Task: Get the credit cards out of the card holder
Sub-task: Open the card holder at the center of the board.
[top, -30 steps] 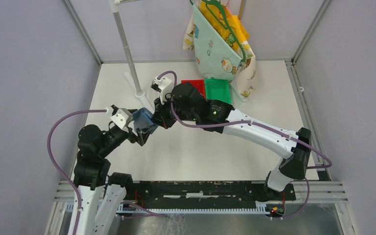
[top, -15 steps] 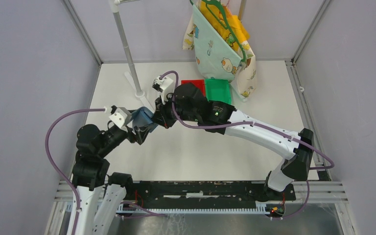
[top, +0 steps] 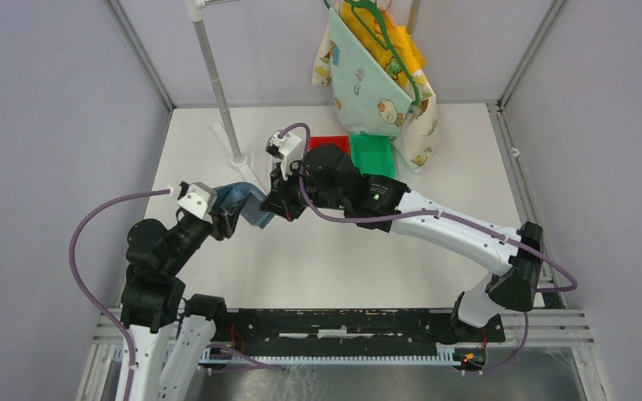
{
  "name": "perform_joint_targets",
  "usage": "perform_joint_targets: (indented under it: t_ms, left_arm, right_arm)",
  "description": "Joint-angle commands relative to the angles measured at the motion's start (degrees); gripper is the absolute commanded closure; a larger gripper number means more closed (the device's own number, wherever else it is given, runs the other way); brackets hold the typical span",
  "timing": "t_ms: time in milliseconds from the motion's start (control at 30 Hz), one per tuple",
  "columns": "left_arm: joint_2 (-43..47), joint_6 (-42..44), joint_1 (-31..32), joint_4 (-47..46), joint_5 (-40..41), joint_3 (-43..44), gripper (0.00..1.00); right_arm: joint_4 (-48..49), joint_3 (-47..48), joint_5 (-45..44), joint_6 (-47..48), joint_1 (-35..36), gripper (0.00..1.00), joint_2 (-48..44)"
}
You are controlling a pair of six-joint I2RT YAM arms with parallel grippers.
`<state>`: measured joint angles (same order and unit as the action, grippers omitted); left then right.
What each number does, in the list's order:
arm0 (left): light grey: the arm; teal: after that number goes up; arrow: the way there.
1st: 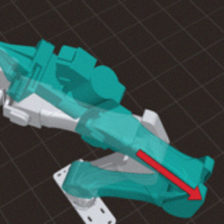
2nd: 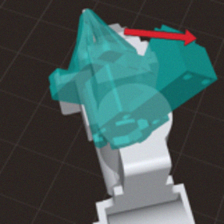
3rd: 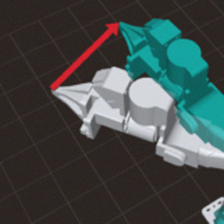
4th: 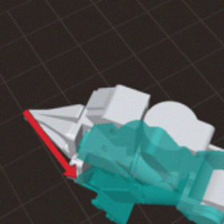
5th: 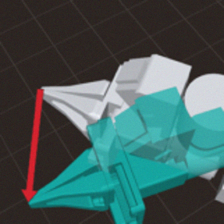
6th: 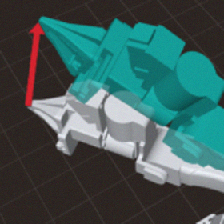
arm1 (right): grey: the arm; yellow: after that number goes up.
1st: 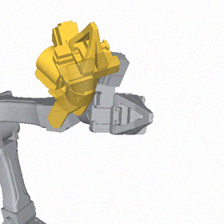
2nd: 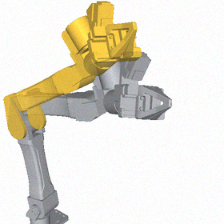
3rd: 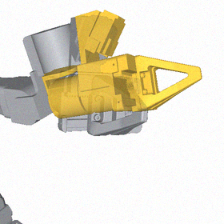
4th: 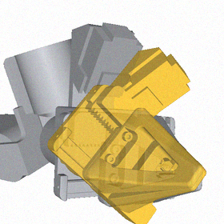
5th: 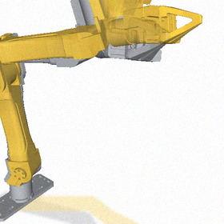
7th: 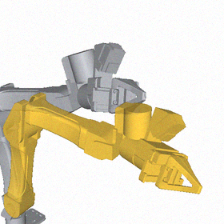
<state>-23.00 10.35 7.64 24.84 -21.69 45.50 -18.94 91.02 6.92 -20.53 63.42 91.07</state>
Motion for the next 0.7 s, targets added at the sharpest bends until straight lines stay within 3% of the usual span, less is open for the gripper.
perform_joint_targets:
  t_ms: [0, 367, 667]
  left_arm:
    - [0.9, 2.4, -0.4, -3.5, 4.5, 1.5, 0.39]
    - [2.3, 3.9, -0.4, -1.3, 2.4, 0.7, 0.37]
    - [1.7, 8.6, -0.4, 4.6, -5.4, 1.8, 0.37]
  right_arm:
    - [1.8, 0.2, 2.3, -0.3, 0.5, 1.00, -2.9]
    - [3.4, -3.6, 5.7, -0.9, -2.6, 1.00, -4.6]
    - [8.2, -7.6, 18.6, -0.3, -5.6, 1.00, -7.2]
